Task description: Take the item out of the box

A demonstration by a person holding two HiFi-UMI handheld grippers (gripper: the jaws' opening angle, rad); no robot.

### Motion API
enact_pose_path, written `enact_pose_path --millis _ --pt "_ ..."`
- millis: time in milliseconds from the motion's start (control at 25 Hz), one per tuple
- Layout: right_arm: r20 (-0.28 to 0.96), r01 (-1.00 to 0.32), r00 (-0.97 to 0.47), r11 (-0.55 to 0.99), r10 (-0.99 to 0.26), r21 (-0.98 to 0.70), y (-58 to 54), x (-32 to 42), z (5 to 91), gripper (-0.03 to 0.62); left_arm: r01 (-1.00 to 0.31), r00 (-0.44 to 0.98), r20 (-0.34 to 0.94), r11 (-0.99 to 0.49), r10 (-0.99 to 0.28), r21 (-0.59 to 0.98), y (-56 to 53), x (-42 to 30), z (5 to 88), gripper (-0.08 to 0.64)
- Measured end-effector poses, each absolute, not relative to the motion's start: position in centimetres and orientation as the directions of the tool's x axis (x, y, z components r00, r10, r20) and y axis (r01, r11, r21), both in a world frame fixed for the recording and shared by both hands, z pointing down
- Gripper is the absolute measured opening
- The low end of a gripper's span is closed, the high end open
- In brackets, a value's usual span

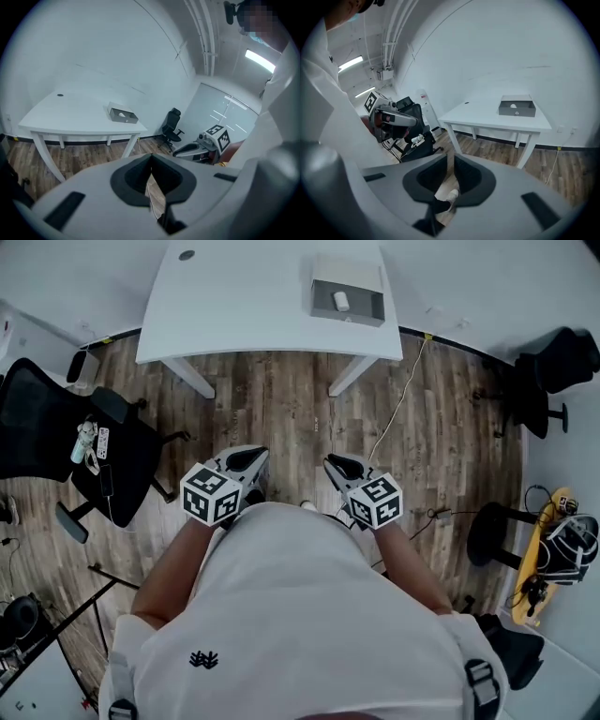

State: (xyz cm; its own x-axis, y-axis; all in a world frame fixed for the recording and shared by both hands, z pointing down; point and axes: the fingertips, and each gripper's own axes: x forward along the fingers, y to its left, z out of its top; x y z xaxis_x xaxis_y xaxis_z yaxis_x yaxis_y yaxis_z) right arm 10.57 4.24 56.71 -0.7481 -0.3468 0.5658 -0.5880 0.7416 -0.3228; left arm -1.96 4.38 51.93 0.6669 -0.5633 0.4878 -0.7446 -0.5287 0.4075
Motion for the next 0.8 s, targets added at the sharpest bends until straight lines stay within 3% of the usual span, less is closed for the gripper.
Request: enact_pose_path --millis 440,800 --pt "0.578 -0.699 -0.671 0.655 -0.464 -0.286 -1.0 5.8 55.7 0.049 -0.677 0.729 0.493 -0.608 -0.474 0.415 1.9 -8.3 52.7 0.008" --pt "0.587 -0.729 -0.64 0.633 -0.496 -0.26 -9.3 6.5 55.5 0.051 -0.69 0.721 0.47 -0.593 -0.509 0.415 -2.9 -8.8 51.7 0.008"
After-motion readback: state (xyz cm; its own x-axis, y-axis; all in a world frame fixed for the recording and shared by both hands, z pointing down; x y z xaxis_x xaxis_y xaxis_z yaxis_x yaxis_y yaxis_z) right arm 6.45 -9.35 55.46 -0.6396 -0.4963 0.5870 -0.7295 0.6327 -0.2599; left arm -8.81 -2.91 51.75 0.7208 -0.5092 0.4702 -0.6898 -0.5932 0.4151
